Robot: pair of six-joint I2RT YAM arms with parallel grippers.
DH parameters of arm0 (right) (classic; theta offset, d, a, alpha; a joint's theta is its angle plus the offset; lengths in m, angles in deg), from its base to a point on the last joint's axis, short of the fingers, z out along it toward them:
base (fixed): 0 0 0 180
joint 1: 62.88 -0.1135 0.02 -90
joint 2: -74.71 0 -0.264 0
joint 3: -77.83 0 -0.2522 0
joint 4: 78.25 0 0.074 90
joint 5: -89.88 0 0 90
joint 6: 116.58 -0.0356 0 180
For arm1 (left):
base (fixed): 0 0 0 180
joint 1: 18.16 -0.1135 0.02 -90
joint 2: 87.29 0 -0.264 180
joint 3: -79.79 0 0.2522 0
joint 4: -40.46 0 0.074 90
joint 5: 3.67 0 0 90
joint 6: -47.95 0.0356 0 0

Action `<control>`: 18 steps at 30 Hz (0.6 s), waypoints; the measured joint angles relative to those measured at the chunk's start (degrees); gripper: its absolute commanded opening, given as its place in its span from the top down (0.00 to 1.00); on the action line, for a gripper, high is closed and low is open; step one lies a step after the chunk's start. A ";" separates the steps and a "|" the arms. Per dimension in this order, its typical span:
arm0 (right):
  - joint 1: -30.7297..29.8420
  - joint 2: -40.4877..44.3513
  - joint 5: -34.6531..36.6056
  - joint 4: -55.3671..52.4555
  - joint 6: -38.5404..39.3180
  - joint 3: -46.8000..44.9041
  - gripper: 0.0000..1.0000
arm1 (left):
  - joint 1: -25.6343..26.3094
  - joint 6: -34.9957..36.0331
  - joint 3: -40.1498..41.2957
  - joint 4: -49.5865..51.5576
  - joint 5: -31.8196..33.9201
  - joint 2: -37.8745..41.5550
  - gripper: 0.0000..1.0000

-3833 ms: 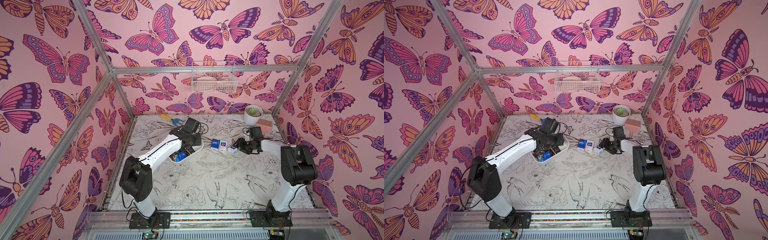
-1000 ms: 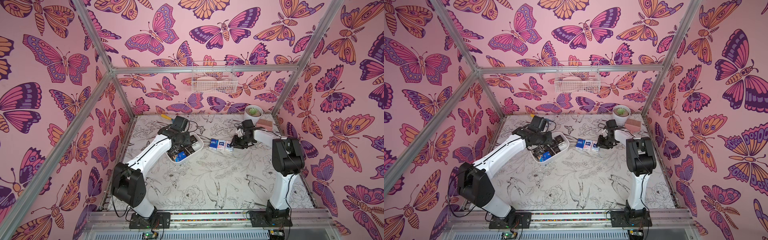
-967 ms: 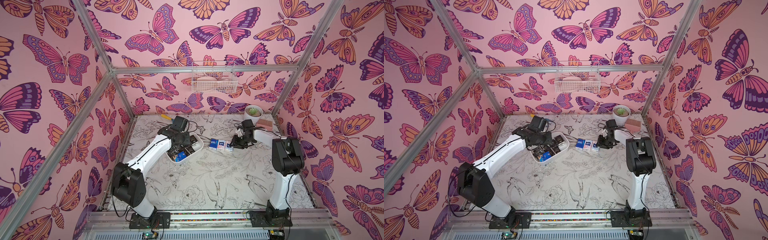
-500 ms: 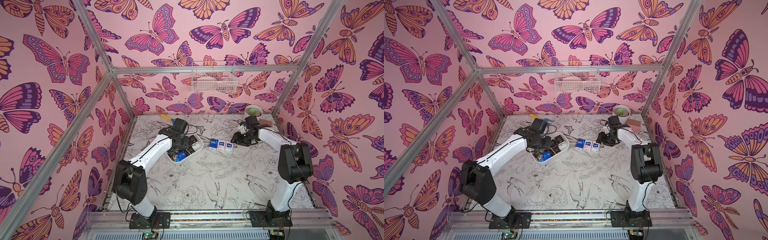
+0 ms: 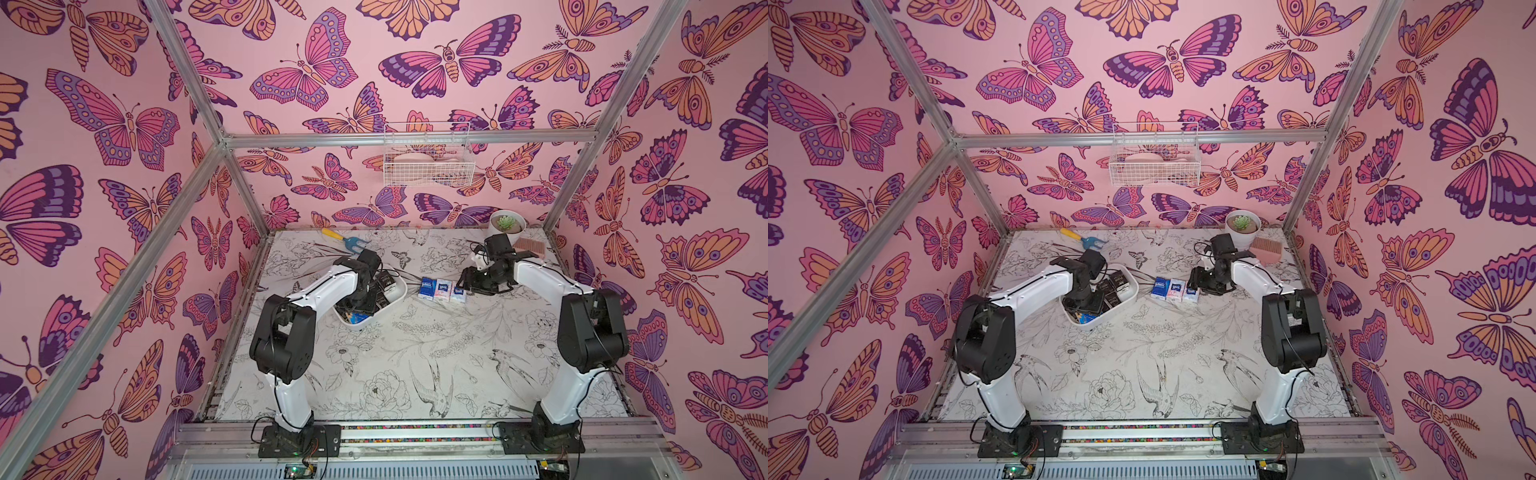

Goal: Take the pocket tissues out of the storage box
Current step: Pick up the pocket tissues from the storage box.

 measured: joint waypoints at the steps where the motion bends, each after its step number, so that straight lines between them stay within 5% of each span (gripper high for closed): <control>1: -0.04 0.00 0.00 0.04 -0.02 0.00 0.37 | -0.24 0.00 -0.24 0.02 -0.22 -0.44 0.37; 11: -0.20 0.00 -0.07 0.79 -1.07 -0.42 0.37 | -3.78 -0.68 -4.11 0.79 -1.77 -3.78 0.61; 18: -0.87 0.00 -0.48 1.75 -1.44 -0.98 0.37 | -7.02 -1.84 -4.59 -0.09 -2.03 -3.98 0.67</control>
